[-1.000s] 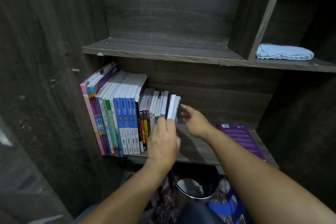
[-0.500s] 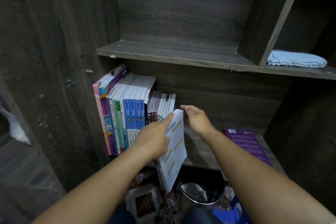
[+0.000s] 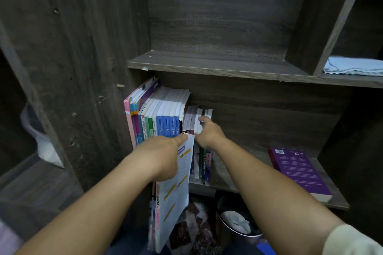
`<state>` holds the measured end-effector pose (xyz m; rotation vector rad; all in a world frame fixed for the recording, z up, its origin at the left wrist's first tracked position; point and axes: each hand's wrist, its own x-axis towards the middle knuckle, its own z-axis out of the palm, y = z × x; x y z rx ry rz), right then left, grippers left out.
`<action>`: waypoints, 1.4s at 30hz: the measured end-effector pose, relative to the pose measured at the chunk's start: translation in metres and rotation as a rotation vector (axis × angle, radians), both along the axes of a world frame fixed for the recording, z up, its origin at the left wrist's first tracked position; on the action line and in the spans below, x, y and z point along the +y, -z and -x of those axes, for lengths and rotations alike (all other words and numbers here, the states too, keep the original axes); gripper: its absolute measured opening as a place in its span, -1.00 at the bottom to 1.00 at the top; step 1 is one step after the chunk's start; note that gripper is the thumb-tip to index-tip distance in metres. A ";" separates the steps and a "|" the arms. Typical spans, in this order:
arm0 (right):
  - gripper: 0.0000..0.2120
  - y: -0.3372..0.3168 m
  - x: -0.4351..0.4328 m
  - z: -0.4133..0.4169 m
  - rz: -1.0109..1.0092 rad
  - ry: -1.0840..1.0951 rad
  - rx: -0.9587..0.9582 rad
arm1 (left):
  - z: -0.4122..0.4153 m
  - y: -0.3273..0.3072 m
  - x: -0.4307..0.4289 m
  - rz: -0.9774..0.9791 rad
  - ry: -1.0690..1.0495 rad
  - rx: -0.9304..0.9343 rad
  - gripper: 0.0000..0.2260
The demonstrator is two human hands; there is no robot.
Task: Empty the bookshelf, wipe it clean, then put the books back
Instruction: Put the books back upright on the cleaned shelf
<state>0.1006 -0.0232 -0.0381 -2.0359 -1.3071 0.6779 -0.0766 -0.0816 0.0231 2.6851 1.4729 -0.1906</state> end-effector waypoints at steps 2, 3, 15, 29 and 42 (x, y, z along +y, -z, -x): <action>-0.23 0.000 0.000 0.001 0.022 -0.002 -0.020 | 0.001 0.000 0.002 0.012 -0.008 -0.027 -0.30; -0.18 -0.001 -0.001 -0.001 0.027 0.027 -0.030 | 0.001 0.000 0.003 0.015 -0.007 -0.036 -0.30; -0.20 0.003 -0.035 -0.047 0.028 0.283 -0.250 | -0.046 0.005 0.019 0.058 0.042 -0.184 -0.31; -0.15 0.009 -0.036 -0.044 0.048 0.150 -0.313 | -0.120 0.071 0.056 -0.203 -0.257 -0.294 -0.29; -0.11 0.001 -0.027 -0.040 0.119 0.014 -0.313 | -0.084 0.084 0.052 -0.215 -0.283 -0.646 -0.52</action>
